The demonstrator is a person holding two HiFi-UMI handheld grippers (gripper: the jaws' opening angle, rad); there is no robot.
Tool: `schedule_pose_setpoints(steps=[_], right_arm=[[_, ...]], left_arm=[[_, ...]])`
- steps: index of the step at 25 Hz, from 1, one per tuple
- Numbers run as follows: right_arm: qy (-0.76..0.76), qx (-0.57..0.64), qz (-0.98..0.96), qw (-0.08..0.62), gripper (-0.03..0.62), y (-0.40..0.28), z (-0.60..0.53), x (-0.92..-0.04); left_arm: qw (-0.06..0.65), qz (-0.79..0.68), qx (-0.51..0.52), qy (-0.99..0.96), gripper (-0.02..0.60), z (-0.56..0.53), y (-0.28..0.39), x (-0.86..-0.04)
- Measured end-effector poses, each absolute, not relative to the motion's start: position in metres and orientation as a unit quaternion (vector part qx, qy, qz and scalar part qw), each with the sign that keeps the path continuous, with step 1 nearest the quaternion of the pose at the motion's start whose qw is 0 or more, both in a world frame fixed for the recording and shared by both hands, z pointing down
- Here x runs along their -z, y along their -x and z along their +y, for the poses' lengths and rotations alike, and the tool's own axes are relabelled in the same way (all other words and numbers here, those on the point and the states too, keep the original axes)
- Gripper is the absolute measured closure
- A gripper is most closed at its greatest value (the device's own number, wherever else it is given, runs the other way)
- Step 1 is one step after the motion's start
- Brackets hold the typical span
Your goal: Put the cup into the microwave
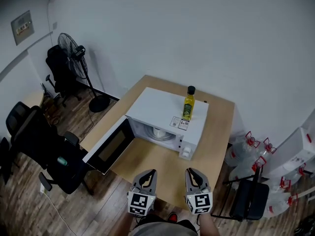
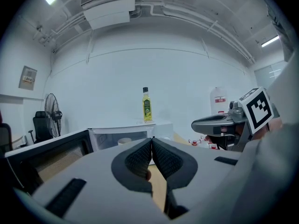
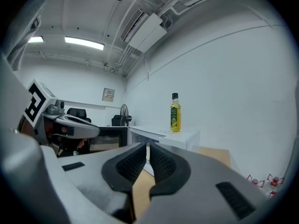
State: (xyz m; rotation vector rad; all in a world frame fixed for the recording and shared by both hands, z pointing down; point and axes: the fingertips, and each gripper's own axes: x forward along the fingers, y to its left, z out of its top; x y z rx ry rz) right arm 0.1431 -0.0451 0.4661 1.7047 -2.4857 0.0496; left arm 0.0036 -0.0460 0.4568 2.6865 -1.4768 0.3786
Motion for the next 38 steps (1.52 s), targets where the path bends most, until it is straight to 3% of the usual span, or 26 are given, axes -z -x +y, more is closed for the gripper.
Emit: schedule_pose_setpoints(steps=[38], right_arm=[[-0.570, -0.025, -0.819, 0.053, 0.577, -0.157, -0.013, -0.464]], left_arm=[[0.018, -0.479, -0.122, -0.869, 0.558, -0.017, -0.010, -0.451]])
